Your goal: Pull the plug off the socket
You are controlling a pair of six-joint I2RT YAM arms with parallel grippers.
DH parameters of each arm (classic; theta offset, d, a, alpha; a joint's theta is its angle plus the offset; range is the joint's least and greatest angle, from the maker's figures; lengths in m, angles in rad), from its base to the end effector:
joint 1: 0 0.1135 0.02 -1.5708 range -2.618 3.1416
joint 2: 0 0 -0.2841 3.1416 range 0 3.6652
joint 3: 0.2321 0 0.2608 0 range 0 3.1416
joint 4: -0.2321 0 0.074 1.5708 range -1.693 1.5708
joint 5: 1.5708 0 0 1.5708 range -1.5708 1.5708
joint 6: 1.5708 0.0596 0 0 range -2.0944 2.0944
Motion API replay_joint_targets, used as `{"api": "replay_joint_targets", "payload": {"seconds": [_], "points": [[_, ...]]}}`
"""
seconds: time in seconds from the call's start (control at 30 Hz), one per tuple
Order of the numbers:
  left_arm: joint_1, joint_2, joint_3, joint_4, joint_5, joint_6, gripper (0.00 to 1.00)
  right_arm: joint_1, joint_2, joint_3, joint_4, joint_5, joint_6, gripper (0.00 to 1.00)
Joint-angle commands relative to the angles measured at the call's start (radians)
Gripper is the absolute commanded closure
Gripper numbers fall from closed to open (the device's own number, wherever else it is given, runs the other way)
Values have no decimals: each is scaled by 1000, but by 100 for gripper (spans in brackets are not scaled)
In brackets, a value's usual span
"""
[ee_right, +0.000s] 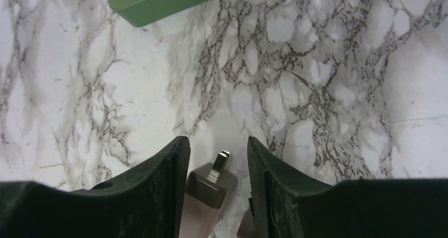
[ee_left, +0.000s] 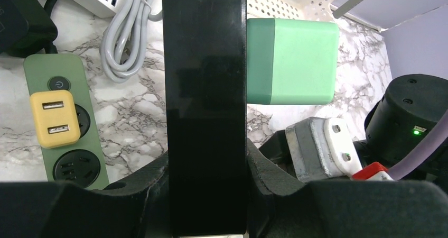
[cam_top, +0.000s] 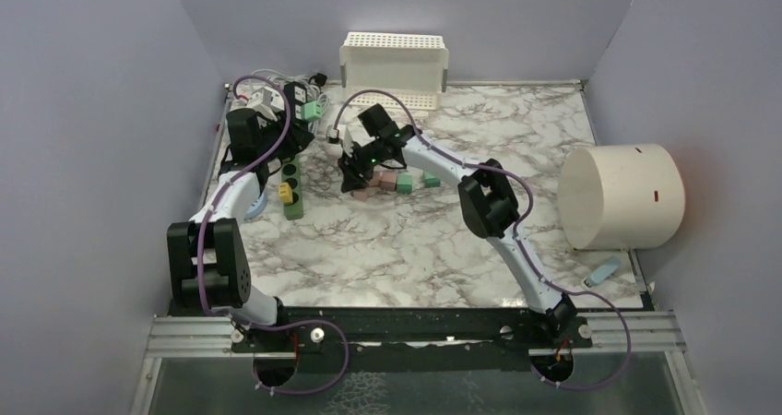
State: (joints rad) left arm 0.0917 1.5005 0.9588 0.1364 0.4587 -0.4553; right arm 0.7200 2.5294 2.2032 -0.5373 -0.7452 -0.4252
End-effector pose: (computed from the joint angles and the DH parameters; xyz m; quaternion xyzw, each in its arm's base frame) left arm 0.3664 0.0072 0.2672 -0.0991 0.8167 -0.2836 0.4928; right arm 0.4159 0.4186 0.1627 -0.5794 0.6661 0.3852 0.2689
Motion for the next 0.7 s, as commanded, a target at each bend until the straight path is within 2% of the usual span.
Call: {"api": "replay_joint_targets", "payload": {"seconds": [0.0,0.03,0.07,0.13,0.2,0.23,0.27,0.33,0.4,0.5,0.67], "points": [[6,-4,6,110,53,12,100,1,-97,-94,141,100,1,50],[6,-2,7,108,53,12,100,0,-150,-169,222,123,23,50],[6,0,8,103,48,13,100,-2,-220,-259,386,154,50,50],[5,2,8,103,39,12,100,-7,-360,-449,646,224,109,43],[6,5,4,113,38,-1,100,-17,-464,-586,867,309,238,17],[3,6,1,118,42,-6,100,-25,-494,-615,939,344,324,9],[0,6,-2,125,46,-9,100,-33,-507,-610,963,350,406,8],[-15,0,-9,136,36,-7,100,-48,-494,-540,931,313,566,13],[-28,0,-12,140,25,-6,100,-52,-459,-453,881,304,728,18],[-36,-8,-17,147,19,-1,100,-51,-377,-351,830,314,954,19],[-52,-29,-37,172,4,6,100,-52,-264,-247,796,322,1131,20]]}}
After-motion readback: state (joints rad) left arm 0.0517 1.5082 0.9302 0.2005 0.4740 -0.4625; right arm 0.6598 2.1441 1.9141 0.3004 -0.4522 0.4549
